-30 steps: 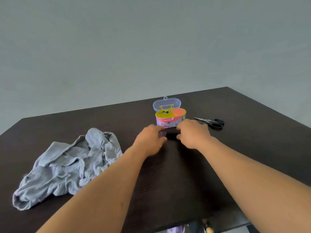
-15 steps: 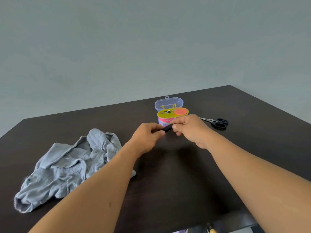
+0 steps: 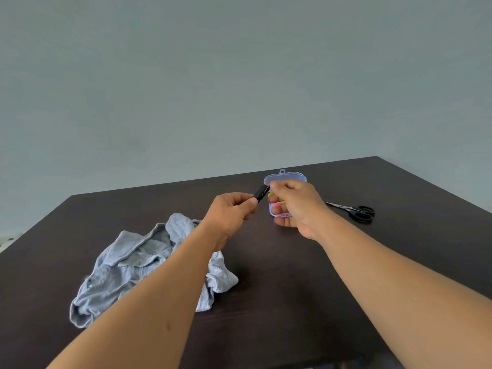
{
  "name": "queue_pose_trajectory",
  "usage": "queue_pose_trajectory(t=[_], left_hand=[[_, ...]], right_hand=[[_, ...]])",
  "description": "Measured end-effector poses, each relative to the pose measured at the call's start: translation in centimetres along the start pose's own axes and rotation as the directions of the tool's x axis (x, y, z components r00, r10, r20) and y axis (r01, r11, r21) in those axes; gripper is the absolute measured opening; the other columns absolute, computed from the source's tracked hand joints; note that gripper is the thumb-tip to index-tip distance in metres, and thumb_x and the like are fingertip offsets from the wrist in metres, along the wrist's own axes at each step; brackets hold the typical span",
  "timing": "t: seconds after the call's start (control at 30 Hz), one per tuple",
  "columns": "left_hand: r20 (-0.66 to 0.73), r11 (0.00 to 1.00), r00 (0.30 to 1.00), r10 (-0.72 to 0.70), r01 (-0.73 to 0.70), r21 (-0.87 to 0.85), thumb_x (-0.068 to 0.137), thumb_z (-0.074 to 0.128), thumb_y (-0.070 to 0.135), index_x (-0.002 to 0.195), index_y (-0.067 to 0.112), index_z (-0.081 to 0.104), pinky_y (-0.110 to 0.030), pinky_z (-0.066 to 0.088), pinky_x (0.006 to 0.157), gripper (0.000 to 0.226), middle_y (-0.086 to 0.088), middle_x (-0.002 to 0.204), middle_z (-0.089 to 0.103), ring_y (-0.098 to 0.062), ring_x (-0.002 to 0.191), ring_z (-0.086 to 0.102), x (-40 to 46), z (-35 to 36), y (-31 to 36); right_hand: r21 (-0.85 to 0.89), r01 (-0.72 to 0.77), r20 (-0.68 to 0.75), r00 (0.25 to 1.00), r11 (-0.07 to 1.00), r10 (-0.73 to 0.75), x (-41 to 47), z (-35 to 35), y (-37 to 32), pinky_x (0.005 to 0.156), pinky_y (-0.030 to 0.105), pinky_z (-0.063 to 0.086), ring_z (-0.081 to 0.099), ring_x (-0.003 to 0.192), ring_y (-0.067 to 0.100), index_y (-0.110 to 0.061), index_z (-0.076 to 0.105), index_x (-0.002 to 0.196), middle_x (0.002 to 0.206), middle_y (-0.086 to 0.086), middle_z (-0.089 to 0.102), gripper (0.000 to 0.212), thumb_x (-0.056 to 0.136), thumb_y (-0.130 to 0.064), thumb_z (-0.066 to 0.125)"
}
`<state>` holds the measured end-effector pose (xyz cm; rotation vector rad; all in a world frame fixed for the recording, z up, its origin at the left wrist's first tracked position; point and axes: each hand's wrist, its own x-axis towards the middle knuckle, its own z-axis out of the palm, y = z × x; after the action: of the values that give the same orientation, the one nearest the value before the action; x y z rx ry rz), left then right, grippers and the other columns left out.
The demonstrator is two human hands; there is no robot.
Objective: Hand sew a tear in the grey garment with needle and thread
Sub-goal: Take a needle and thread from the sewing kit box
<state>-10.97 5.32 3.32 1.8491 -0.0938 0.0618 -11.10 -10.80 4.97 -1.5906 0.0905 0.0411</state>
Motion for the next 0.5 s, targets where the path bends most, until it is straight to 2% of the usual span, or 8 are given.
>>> queue_pose_trajectory(t=[0.1,0.27,0.5], left_hand=[[-0.006,1.0,1.0,0.022,-0.022,-0.009,0.097,0.063,0.019,0.099,0.017,0.073,-0.01,0.041,0.05,0.011,0.001,0.082,0.065,-0.012,0.076,0.053,0.0,-0.7,0.7],[-0.026,0.999,0.999,0.03,-0.029,0.019,0.096,0.065,0.021,0.092,0.026,0.072,-0.02,0.041,0.059,0.01,-0.003,0.083,0.063,-0.013,0.077,0.052,-0.1,-1.7,1.2],[-0.051,0.999,0.998,0.02,-0.018,0.046,0.095,0.066,0.019,0.092,0.026,0.074,-0.024,0.039,0.065,0.011,0.006,0.073,0.06,-0.009,0.066,0.047,0.0,-3.4,0.9]], right_hand=[[-0.091,-0.025,0.063,0.998,0.996,0.031,-0.4,0.7,-0.3,0.061,0.03,0.052,0.055,0.059,0.012,-0.015,0.069,0.101,0.083,0.002,0.066,0.019,0.092,-0.032,0.067],[-0.096,-0.036,0.036,0.999,0.995,0.04,-0.1,0.8,-0.7,0.05,0.022,0.044,0.046,0.05,0.01,-0.012,0.07,0.094,0.066,0.002,0.06,0.011,0.095,-0.021,0.065],[0.054,0.035,-0.109,0.994,0.998,-0.029,0.5,0.2,-1.3,0.051,0.027,0.038,0.041,0.043,0.012,-0.011,0.068,0.083,0.064,0.004,0.056,0.011,0.093,-0.013,0.064]])
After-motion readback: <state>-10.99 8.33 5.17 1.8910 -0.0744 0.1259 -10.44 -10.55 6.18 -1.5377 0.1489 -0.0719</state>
